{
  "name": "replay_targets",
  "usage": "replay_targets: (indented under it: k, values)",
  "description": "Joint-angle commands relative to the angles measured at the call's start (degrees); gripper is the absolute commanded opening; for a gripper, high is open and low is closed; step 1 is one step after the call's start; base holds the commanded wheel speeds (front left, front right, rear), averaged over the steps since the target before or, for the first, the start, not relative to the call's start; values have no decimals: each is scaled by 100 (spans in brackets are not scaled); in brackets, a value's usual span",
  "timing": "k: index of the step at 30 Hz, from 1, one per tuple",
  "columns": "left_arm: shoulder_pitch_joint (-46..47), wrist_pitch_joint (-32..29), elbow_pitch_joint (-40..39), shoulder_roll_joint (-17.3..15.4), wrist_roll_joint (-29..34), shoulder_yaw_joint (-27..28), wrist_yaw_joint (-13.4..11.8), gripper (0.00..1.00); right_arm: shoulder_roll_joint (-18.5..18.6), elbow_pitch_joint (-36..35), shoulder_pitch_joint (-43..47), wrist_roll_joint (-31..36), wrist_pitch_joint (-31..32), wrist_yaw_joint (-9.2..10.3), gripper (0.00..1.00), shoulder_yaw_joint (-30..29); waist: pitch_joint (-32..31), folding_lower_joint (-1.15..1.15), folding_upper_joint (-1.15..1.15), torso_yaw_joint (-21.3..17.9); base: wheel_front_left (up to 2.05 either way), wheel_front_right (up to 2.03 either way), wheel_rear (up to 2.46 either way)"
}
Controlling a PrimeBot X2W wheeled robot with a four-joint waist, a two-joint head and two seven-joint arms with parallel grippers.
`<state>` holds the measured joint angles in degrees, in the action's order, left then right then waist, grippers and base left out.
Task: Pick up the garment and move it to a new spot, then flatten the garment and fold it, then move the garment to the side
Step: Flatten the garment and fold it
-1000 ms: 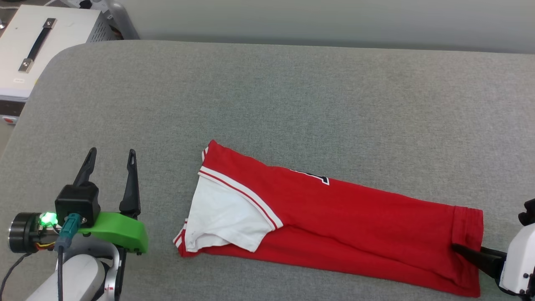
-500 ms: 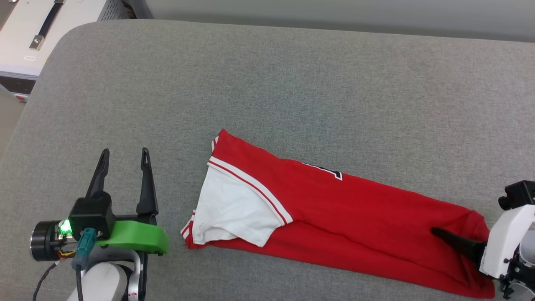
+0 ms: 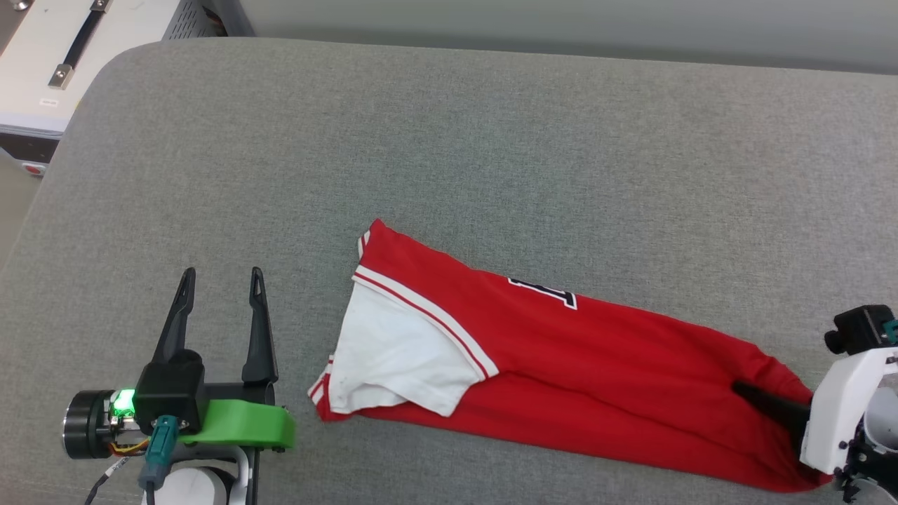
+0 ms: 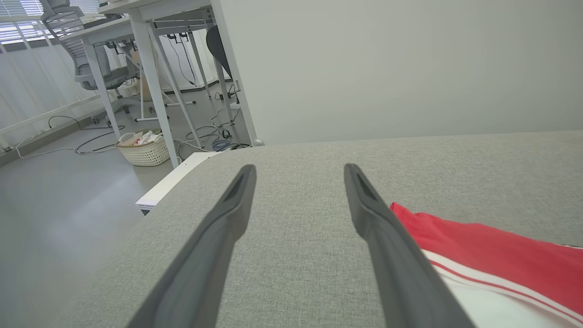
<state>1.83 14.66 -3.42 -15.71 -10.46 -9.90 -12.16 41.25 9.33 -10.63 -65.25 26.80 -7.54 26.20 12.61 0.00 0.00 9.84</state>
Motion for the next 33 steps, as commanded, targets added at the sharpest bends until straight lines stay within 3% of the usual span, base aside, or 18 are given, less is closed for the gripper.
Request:
replay_targets:
  k: [1, 10, 15, 25, 33]
  values:
    - [-98, 33, 12, 69, 102, 56, 72, 100, 128, 62, -74, -28, -81, 5, 0, -69, -23, 0, 0, -21, 0, 0, 0]
    - [-188, 34, 70, 322, 471, 207, 385, 100, 710, 709, -210, 20, -25, 5, 0, -376, -151, 0, 0, -54, 0, 0, 0]
    - [-257, 34, 150, 419, 585, 238, 507, 100, 821, 941, -213, 78, 72, 5, 0, -406, -257, 0, 0, -51, 0, 0, 0]
    - [-424, 34, 233, 531, 749, 326, 615, 100, 831, -69, 11, -403, 511, 5, 0, -633, -468, 0, 0, -85, 0, 0, 0]
    - [-407, 34, 315, 636, 840, 290, 682, 100, 378, -860, -174, -292, 1049, 5, 0, -569, -458, 0, 0, 40, 0, 0, 0]
